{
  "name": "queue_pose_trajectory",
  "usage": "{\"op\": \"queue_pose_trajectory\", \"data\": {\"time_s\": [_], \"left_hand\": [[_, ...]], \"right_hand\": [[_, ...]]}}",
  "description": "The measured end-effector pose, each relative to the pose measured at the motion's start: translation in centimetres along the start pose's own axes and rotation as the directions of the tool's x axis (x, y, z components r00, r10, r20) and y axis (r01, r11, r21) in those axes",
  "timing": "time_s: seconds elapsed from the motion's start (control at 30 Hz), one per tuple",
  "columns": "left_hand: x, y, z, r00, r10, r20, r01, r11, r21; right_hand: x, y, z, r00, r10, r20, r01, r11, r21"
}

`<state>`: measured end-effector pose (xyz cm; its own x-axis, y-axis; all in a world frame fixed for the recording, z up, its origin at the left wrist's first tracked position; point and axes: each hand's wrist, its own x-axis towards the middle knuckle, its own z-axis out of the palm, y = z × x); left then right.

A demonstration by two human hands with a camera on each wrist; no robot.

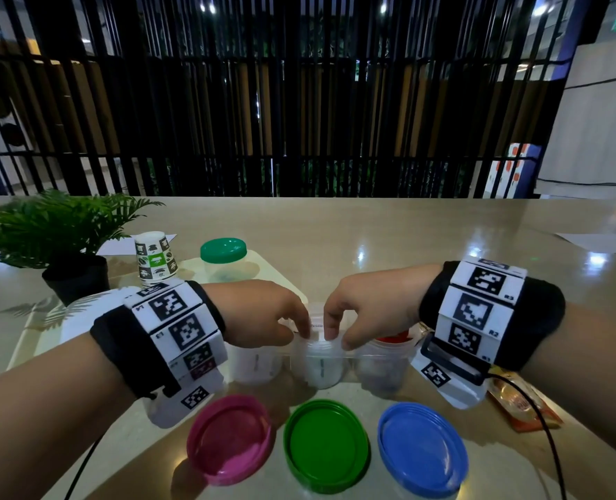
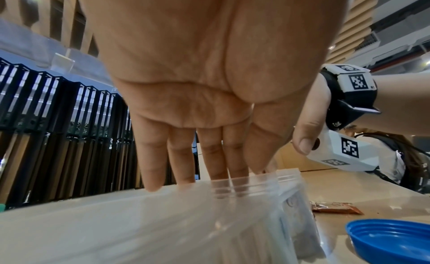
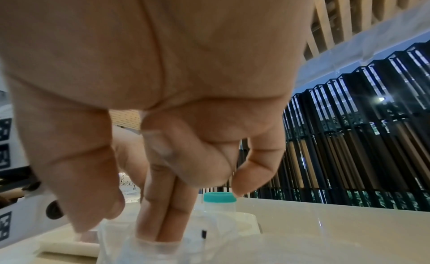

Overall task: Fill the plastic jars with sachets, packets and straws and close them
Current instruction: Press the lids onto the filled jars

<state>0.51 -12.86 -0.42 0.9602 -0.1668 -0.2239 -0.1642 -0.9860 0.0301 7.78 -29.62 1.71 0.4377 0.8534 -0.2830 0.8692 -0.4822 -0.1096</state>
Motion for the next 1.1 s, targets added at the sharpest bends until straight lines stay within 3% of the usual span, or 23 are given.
{"op": "queue_pose_trajectory", "data": {"time_s": [0.1, 0.2, 0.3, 0.4, 0.8, 1.0, 1.1], "left_hand": [[-0.5, -0.5, -0.3, 0.999, 0.0, -0.05, -0.003, 0.998, -0.063], [-1.6, -1.9, -0.8, 0.989, -0.089, -0.119, 0.079, 0.993, -0.083], [-2.4, -3.9, -0.4, 0.969, -0.244, -0.034, 0.243, 0.969, -0.042], [-2.1, -5.0, 0.7, 0.941, -0.336, 0.033, 0.337, 0.941, -0.025], [-0.2, -2.8, 2.3, 0.974, -0.199, -0.11, 0.178, 0.968, -0.175], [0.0, -2.7, 2.2, 0.97, -0.203, -0.133, 0.171, 0.961, -0.216], [-0.1, -2.7, 2.2, 0.97, -0.191, -0.148, 0.157, 0.963, -0.218]], "right_hand": [[0.1, -0.3, -0.5, 1.0, -0.013, -0.025, 0.013, 1.0, 0.012], [0.9, -1.1, -1.2, 0.984, -0.064, -0.165, 0.076, 0.995, 0.071], [2.2, -2.4, -1.8, 0.964, -0.087, -0.253, 0.104, 0.993, 0.055], [3.5, -3.3, -1.7, 0.969, -0.074, -0.235, 0.076, 0.997, 0.0], [4.8, -3.9, 0.3, 0.997, -0.003, -0.081, -0.011, 0.986, -0.165], [5.1, -4.0, 0.5, 0.999, 0.039, 0.014, -0.034, 0.959, -0.282], [4.6, -4.0, 0.4, 0.999, 0.031, 0.023, -0.024, 0.967, -0.256]]}}
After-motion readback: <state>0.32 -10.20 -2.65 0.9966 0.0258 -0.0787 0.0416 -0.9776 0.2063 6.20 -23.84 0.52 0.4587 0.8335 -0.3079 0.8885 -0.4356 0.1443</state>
